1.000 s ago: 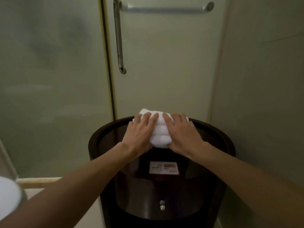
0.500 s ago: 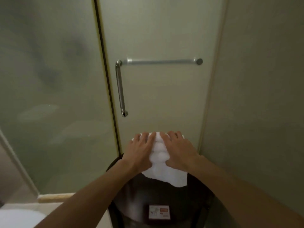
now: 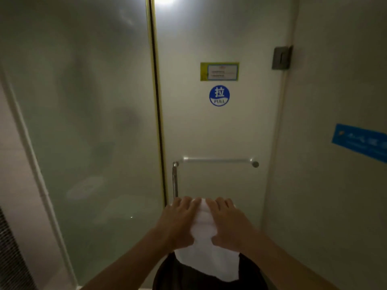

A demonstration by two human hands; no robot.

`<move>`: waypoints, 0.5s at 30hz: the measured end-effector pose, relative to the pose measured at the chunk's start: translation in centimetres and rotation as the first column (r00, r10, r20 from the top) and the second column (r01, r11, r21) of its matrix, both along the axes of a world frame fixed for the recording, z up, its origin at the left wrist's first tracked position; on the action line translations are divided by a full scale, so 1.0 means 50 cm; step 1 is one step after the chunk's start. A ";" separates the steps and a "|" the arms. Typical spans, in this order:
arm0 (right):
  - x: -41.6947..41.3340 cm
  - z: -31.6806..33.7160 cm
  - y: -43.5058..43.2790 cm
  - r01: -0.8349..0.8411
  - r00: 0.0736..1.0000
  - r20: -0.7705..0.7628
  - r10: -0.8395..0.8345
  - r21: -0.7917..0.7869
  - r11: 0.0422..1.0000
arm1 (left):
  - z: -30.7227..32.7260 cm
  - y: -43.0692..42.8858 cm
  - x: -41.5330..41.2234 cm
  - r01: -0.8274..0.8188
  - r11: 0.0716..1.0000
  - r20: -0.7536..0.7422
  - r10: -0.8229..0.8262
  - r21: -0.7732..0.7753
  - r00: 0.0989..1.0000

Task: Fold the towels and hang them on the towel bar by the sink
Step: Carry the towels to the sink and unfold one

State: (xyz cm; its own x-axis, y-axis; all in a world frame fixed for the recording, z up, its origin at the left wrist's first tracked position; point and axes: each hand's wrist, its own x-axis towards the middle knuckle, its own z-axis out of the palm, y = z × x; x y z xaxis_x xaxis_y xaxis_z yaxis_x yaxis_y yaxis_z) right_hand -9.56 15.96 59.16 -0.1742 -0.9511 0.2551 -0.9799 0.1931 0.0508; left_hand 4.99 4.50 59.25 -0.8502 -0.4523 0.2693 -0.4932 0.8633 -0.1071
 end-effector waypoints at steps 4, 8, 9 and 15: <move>0.023 0.072 0.014 -0.014 1.000 0.020 0.014 -0.027 1.000 | 0.084 0.017 0.028 -0.002 1.000 0.010 0.002 -0.030 1.000; 0.038 0.108 0.026 -0.022 1.000 -0.023 0.021 -0.039 0.999 | 0.120 0.034 0.045 -0.016 0.999 0.011 0.017 -0.033 1.000; 0.042 0.114 0.029 -0.028 0.999 -0.033 0.027 -0.038 0.999 | 0.124 0.040 0.050 -0.024 0.999 0.010 0.024 -0.027 1.000; 0.050 0.115 0.034 -0.073 0.997 -0.031 0.072 -0.022 0.997 | 0.126 0.060 0.068 -0.068 0.998 0.029 0.068 0.002 0.997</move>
State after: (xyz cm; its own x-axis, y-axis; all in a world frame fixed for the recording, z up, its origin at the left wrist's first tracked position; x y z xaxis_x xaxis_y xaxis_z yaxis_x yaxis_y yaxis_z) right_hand -7.06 17.64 64.90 -0.0970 -0.9549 0.2808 -0.9894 0.1232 0.0772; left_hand 8.42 7.52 65.53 -0.8249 -0.5100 0.2439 -0.5475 0.8282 -0.1199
